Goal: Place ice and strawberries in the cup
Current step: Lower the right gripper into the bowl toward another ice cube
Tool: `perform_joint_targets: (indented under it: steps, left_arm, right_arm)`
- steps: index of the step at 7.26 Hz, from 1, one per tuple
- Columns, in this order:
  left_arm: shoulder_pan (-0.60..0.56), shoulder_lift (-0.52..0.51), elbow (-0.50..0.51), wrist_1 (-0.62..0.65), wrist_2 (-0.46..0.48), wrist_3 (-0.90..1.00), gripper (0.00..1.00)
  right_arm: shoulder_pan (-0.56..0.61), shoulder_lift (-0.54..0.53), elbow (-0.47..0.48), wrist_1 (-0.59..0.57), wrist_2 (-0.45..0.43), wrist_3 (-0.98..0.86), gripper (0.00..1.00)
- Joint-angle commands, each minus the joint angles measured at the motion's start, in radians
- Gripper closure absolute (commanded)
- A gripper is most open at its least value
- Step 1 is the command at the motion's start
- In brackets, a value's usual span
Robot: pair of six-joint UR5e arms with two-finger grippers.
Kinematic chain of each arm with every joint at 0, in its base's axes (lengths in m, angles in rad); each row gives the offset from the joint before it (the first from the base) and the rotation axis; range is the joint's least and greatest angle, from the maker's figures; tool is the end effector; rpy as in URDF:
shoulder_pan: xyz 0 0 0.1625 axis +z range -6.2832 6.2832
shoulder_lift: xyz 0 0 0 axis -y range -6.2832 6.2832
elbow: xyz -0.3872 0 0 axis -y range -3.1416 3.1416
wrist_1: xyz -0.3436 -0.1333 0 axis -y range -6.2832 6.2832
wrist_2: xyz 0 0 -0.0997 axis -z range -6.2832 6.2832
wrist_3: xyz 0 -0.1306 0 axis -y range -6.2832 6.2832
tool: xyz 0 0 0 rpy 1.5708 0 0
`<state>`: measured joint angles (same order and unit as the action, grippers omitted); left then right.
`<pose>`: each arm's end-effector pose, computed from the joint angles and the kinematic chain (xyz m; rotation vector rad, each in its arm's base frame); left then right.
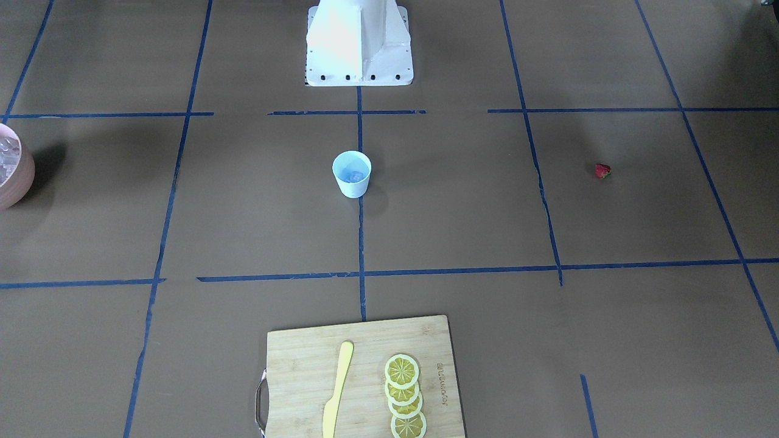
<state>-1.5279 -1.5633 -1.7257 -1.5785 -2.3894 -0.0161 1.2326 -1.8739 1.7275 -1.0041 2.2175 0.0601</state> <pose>-0.0186 -0.4505 0.5720 0.1222 0.8210 0.0887 -0.0672 -0.3557 0.6366 0.2731 -0.7091 -0.4005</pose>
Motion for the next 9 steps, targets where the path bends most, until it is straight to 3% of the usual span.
perform_joint_targets:
  steps: [1,3,9]
  left_arm:
    - [0.000,0.000,0.000,0.000,-0.001,0.001,0.00]
    - [0.000,0.002,-0.008,0.000,-0.001,0.001,0.00]
    - [0.000,0.005,-0.008,0.000,-0.001,0.001,0.00]
  right_arm:
    - [-0.001,0.004,-0.014,0.004,-0.005,0.001,0.04]
    - [-0.007,0.007,-0.034,0.002,-0.016,-0.011,0.15]
    - [-0.042,0.010,-0.036,0.002,-0.047,-0.014,0.35]
